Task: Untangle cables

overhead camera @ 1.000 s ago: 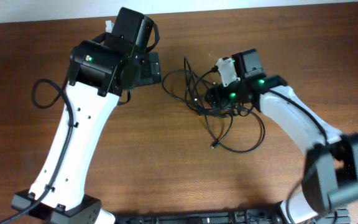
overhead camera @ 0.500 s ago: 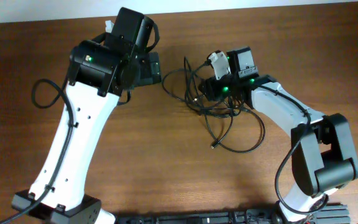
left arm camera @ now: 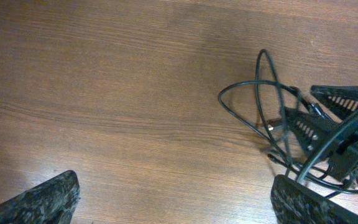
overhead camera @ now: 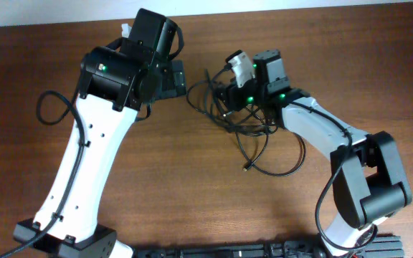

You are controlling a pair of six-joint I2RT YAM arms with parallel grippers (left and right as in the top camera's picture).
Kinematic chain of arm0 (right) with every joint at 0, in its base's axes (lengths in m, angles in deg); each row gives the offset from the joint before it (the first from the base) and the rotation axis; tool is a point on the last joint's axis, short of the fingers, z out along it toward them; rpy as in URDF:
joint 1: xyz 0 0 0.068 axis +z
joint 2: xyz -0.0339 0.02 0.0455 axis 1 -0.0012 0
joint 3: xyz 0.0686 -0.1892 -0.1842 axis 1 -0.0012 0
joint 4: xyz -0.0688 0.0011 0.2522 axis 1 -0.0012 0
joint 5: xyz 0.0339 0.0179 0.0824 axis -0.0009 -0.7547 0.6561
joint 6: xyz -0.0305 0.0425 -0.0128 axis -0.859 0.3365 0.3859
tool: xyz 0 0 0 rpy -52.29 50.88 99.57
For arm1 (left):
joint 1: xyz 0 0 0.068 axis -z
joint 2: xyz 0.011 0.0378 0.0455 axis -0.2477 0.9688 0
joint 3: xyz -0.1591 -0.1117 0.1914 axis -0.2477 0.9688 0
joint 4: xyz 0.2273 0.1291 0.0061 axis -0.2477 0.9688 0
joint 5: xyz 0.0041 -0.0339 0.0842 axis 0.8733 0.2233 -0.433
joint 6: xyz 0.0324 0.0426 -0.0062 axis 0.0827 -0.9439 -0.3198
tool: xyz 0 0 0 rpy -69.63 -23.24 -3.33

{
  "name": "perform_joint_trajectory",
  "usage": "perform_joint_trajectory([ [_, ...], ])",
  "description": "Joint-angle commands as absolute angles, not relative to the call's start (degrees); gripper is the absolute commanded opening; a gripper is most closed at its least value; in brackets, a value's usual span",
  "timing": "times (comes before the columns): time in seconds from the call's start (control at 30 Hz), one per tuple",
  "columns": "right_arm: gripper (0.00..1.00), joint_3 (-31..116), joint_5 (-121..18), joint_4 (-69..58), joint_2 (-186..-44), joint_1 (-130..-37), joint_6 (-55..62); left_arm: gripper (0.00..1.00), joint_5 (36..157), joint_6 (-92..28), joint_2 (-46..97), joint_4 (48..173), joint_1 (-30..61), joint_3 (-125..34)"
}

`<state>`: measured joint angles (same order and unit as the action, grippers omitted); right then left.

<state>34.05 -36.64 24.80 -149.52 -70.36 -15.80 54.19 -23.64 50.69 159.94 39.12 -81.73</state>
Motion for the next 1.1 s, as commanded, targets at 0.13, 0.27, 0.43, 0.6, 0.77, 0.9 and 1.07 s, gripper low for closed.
perform_joint_trajectory([
  [0.13,0.55,34.57,-38.45,27.03,-152.34,-68.02,-16.17,0.99,53.77,-23.14,49.7,159.99,38.94,-82.63],
  [0.27,0.49,34.57,-38.25,27.03,-153.69,-68.02,-16.19,0.99,53.77,-23.14,49.7,159.99,38.94,-82.63],
  [0.43,0.49,34.57,-38.23,27.56,-153.69,-68.02,-16.17,0.99,53.77,-23.12,49.7,159.99,38.94,-82.63],
  [0.6,0.04,34.59,-37.6,28.39,-153.25,-68.3,-15.95,0.99,53.77,-23.14,49.7,159.99,38.94,-82.63],
  [0.77,0.04,34.59,-37.64,22.38,-148.03,-70.23,-15.99,0.99,53.77,-23.14,49.7,159.99,38.94,-82.63],
  [0.9,0.04,34.59,-38.98,15.14,-140.29,-73.94,-15.95,0.99,53.77,-23.14,49.7,159.99,38.94,-82.63],
  [1.07,0.04,34.59,-45.01,5.75,-127.07,-79.74,-16.04,0.99,53.75,-23.12,49.7,159.99,38.92,-82.63],
])
